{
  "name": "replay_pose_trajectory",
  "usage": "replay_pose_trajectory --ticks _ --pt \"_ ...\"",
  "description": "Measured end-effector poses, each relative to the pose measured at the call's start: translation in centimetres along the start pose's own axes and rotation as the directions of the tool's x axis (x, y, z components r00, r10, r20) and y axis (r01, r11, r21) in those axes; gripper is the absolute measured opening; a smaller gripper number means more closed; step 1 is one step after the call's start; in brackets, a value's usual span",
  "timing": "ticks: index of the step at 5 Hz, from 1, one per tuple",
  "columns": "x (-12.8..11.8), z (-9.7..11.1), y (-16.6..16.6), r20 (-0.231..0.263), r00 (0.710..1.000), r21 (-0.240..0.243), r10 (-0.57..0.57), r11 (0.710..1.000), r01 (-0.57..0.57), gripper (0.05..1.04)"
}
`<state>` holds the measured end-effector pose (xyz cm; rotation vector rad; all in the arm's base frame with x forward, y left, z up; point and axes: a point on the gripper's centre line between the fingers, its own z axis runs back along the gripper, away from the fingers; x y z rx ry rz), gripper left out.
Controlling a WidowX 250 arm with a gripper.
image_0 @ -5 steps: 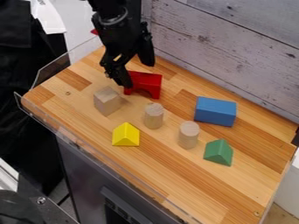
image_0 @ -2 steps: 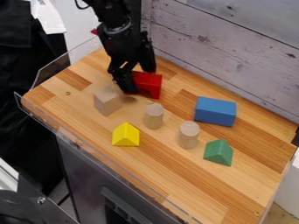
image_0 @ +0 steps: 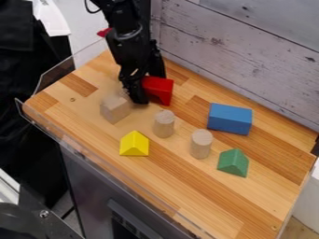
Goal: Put the red arch on top of two cylinders
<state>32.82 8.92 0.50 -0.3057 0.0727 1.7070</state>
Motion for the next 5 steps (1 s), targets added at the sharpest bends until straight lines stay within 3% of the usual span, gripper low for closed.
replay_pose_trajectory --ticks 1,2,3,4,5 --pt "0.3 0.1 -0.4 0.03 0.991 0.09 -0.134 0.987 0.131 0.695" --pt "-1.0 1.4 -1.5 0.064 0.94 0.197 -0.334 0.928 0.316 0.604" --pt "-3.6 3.6 -1.8 0.113 0.866 0.257 -0.487 0.856 0.448 0.604" --pt "-6.7 7.8 -1.8 0.173 0.768 0.31 -0.616 0.775 0.552 0.604" --pt "-10.9 9.9 -1.1 0.208 0.734 0.294 -0.647 0.757 0.584 0.604"
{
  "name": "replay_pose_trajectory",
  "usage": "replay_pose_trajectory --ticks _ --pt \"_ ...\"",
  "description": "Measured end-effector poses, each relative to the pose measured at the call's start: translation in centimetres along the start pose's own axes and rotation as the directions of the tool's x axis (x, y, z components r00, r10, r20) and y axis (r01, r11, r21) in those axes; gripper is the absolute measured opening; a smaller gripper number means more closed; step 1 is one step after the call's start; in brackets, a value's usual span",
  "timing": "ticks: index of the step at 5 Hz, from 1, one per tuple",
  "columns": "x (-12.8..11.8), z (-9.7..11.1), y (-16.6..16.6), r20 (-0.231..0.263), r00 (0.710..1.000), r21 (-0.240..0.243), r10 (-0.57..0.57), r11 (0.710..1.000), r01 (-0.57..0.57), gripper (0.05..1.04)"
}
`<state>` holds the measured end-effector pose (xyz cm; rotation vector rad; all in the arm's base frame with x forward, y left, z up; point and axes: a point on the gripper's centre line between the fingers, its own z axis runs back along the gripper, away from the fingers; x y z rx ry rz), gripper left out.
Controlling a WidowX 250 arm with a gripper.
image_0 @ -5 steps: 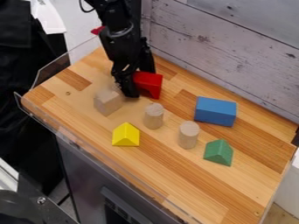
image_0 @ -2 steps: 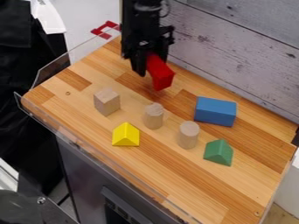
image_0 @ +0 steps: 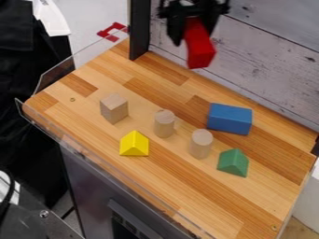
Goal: Put the red arch on top of two cylinders
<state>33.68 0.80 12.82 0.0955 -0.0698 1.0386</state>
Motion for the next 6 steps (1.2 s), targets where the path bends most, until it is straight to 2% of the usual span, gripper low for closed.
replay_pose_trajectory --ticks 1,2,3,4,6 --pt "-2.5 -0.9 0.3 -0.041 0.999 -0.076 0.005 0.997 -0.008 0.604" --pt "-4.7 -3.1 -0.1 -0.128 0.992 -0.171 -0.01 0.985 -0.012 0.604" --pt "-6.1 -5.4 0.0 -0.199 0.98 -0.218 -0.022 0.976 -0.022 0.604" --pt "-5.3 -6.6 -0.4 -0.207 0.978 -0.253 0.02 0.965 -0.073 0.604" --pt "-4.3 -6.9 0.6 -0.203 0.977 -0.151 0.06 0.984 -0.092 0.604"
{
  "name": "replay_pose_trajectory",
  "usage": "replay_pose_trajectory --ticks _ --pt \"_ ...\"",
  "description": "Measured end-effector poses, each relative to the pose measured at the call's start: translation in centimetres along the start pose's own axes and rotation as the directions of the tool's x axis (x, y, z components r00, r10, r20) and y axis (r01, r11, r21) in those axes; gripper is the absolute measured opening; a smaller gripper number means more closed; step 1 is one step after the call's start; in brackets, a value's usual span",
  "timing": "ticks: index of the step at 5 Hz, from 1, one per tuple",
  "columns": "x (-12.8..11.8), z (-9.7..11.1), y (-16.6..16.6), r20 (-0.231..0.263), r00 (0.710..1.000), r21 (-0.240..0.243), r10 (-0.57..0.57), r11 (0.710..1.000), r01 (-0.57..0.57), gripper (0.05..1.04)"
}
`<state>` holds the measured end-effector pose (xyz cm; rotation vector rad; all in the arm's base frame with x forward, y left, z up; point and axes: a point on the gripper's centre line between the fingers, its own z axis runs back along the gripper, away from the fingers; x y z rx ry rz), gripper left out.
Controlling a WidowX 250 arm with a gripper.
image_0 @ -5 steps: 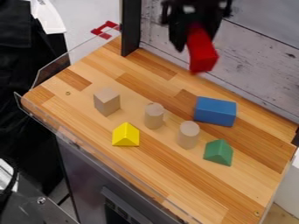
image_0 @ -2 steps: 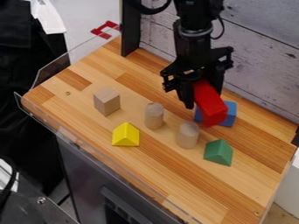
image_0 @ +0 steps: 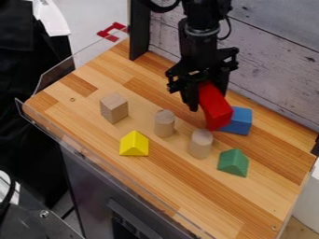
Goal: Put the red arch on top of two cylinders
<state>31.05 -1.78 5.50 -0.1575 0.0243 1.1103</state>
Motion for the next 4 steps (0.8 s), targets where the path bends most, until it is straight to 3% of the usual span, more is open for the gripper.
replay_pose_trajectory --ticks 2,4 --pt "0.5 0.6 0.5 0.004 0.999 -0.005 0.047 0.999 -0.047 0.604" --pt "-0.4 -0.5 2.0 -0.04 0.988 -0.021 0.15 0.988 -0.151 0.604"
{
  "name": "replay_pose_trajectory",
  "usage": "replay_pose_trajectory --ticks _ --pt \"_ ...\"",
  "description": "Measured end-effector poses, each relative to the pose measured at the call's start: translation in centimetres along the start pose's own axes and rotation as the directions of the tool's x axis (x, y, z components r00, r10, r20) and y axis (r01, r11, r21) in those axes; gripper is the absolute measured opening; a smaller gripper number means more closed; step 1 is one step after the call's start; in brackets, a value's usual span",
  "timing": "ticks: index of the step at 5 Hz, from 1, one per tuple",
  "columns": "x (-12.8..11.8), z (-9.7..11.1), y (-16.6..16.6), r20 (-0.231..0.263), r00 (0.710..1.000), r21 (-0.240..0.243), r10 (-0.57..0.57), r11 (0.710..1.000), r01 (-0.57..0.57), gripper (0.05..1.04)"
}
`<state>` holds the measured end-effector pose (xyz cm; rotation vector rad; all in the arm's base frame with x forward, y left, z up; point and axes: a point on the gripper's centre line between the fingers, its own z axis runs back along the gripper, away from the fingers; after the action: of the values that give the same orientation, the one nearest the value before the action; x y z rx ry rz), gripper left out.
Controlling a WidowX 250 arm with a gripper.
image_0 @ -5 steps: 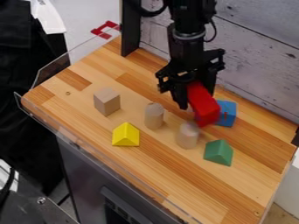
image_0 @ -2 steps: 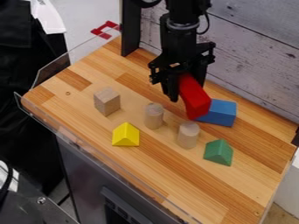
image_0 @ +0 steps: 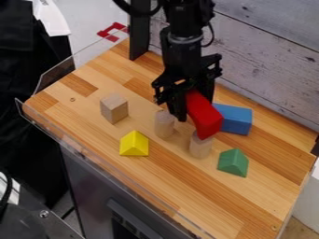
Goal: Put the red arch on top of two cylinders
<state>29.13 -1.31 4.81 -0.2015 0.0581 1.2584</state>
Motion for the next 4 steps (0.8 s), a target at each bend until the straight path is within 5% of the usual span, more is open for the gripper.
replay_pose_trajectory --ticks 4 --pt "0.32 -0.05 0.99 -0.032 0.992 -0.057 0.126 0.99 -0.128 0.604"
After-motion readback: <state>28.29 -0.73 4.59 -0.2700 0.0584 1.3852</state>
